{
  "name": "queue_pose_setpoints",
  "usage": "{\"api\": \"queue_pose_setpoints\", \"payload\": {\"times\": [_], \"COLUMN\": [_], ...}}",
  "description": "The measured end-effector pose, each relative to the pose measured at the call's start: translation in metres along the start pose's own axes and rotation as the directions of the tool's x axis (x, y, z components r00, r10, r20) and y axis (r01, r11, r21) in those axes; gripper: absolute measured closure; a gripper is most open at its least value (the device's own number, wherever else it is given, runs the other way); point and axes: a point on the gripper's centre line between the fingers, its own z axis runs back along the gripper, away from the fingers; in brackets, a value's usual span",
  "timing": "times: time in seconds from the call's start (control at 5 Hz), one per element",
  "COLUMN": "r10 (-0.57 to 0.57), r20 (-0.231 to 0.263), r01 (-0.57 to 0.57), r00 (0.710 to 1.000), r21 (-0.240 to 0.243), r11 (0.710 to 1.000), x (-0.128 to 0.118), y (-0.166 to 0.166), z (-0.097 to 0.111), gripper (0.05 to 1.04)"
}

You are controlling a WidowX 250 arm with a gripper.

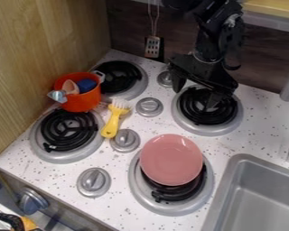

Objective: Moved the yellow brush to the top right burner

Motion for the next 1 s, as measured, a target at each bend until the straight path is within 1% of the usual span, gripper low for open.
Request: {"api": "queue_pose_setpoints", "payload": {"times": [0.2, 0.4, 0.6, 0.8, 1.0], "r10": [-0.004, 0.090, 0.213, 0.334, 0.419], "r20": [-0.029, -0.008, -0.001, -0.027, -0.017], "r01": [0.004, -0.090, -0.212, -0.326, -0.406], "r00": [1.000, 0.996, 0.977, 0.942, 0.908], "r21": [0.004, 0.010, 0.068, 0.152, 0.212], "r11": [1.000, 0.996, 0.975, 0.933, 0.889], "x": [-0.007, -0.015, -0.019, -0.024, -0.025], "y": [-0.001, 0.016, 0.034, 0.053, 0.064], "z": [-0.010, -0.021, -0.028, -0.036, -0.049], "gripper": [0.082, 0.082, 0.082, 0.082, 0.082]}}
